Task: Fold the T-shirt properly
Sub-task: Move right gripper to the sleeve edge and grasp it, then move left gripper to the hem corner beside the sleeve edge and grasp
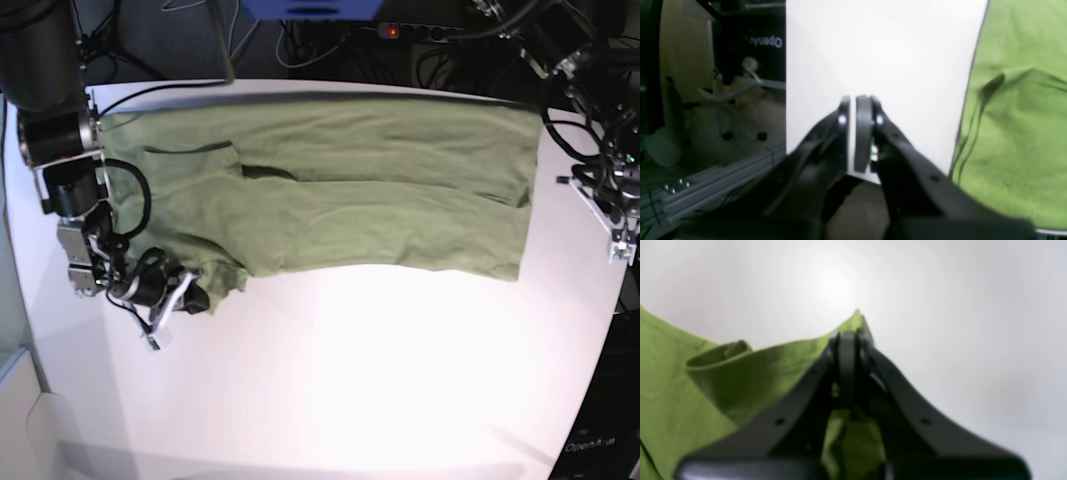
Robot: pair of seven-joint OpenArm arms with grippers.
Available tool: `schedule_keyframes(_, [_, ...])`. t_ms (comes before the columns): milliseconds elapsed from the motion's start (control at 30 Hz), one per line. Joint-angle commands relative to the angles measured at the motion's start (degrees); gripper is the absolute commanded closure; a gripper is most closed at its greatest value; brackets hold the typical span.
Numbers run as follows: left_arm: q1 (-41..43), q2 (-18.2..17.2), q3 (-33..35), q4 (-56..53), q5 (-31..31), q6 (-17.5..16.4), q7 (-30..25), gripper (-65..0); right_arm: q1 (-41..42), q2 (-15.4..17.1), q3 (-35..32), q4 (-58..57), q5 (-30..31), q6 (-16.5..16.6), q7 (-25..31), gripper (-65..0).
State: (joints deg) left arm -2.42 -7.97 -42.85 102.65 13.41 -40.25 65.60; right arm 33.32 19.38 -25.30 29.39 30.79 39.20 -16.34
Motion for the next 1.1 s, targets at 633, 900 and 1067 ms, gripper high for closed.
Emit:
schedule_keyframes(633, [-9.50, -0.60, -0.01, -11.35, -0.88, 0.25, -1.82, -2.7, -2.68, 5.81, 4.16, 12.94, -0.85, 0.32, -1.99, -1.0])
schedule_keyframes(900, [-12.40, 1.24, 0.70, -11.35, -9.67, 0.25, -4.99, -22.0, -2.77, 5.02, 4.07, 12.94, -0.94, 0.32, -1.99, -0.9])
schedule_keyframes(1067, [-13.63, 0.89, 2.72, -16.37, -14.16, 0.25, -6.31, -28.0, -2.77, 5.02, 3.98, 12.94, -0.94, 0.32, -1.99, -0.9])
